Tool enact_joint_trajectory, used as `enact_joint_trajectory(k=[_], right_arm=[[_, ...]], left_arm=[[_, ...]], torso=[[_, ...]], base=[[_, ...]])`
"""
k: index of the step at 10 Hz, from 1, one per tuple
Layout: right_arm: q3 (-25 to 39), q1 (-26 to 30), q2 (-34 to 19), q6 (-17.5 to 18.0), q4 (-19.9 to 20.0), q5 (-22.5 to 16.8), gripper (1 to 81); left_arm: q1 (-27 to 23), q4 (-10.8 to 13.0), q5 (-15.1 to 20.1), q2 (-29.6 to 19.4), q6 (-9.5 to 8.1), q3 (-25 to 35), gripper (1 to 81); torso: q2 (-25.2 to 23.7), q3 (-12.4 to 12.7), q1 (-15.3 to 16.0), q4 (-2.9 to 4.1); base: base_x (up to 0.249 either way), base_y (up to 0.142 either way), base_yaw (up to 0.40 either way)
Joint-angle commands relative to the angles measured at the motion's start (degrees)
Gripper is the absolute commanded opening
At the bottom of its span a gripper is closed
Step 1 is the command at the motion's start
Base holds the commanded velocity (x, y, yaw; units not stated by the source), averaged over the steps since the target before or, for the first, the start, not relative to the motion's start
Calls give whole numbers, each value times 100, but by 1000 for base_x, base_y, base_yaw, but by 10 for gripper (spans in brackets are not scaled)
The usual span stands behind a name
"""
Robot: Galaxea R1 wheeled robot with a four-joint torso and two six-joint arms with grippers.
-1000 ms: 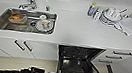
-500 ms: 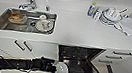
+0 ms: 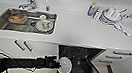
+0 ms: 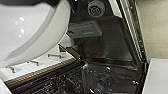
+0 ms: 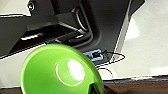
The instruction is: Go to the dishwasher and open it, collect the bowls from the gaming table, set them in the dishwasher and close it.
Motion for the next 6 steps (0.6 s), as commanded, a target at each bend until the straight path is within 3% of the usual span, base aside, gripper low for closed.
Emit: enact_joint_trajectory(k=[1, 6], right_arm=[[-3, -186, -113, 19, -70, -187, 10], [-20, -177, 10, 19, -70, -196, 10]], left_arm=[[-687, 61, -1096, 1171, -252, -1265, 10], [-837, 184, -1131, 2123, -208, -1742, 10]], torso=[[0, 0, 0, 0], [2, -2, 2, 0]], base=[[0, 0, 0], [0, 0, 0]])
